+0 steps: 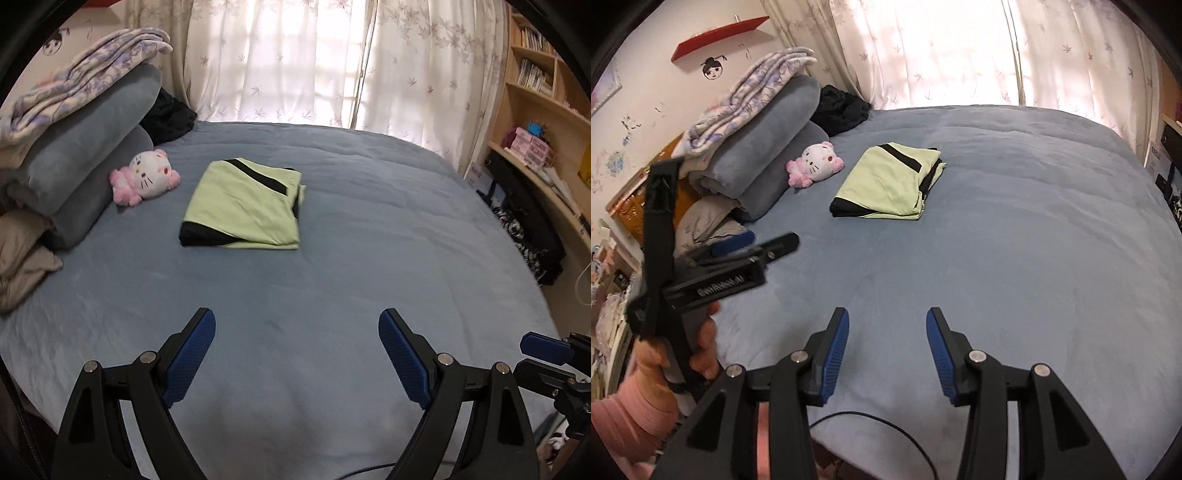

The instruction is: Fold large clothes

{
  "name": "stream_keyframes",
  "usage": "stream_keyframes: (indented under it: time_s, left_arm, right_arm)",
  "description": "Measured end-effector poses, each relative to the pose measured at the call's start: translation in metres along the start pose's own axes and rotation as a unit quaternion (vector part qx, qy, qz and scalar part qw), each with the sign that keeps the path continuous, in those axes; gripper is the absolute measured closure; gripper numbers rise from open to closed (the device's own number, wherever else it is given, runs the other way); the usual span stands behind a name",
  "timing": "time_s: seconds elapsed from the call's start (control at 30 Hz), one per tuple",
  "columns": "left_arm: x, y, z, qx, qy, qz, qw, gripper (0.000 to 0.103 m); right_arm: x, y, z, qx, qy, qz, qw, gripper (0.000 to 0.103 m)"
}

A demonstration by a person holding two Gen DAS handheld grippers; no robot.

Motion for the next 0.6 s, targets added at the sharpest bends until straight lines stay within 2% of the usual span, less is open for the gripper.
stream_keyframes:
  time_s: [0.13,0.27,0.3,0.4,0.6]
  left_arm:
    - [-0.013,-0.023,-0.024,-0.021,-0.010,-0.012,0.9997,0.014]
    - [-0.017,-0.032,-0.044,-0.033,-0.006,-0.015,0.9993,0.014]
    - [-0.018,-0.035,-0.050,-0.034,-0.005,-0.017,0.9993,0.014]
    - [-0.029,-0.043,-0.064,-0.030,-0.004,-0.024,0.9992,0.014]
    - [-0.051,-0.050,-0.085,0.000,0.024,-0.042,0.9988,0.014]
  right_arm:
    - [-0.006,-0.040,-0.005,-0.035,-0.027,-0.011,0.999,0.058]
    - [-0.012,-0.069,-0.017,-0.055,-0.022,-0.027,0.998,0.057]
    - [-0.015,-0.072,-0.020,-0.059,-0.018,-0.030,0.998,0.053]
    - [-0.029,-0.069,-0.026,-0.075,-0.011,-0.040,0.996,0.047]
    - [-0.063,-0.039,-0.033,-0.090,0.041,-0.048,0.994,0.047]
Point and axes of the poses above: each gripper's, at about its wrist camera, not at the fingertips, and y roughly the way its jaws point, z to its left, x to its top, the point moved 4 cm from there along y, roughly the way its jaws point, and after that the axes turned 4 degrees about -x, right-handed, at the moved point
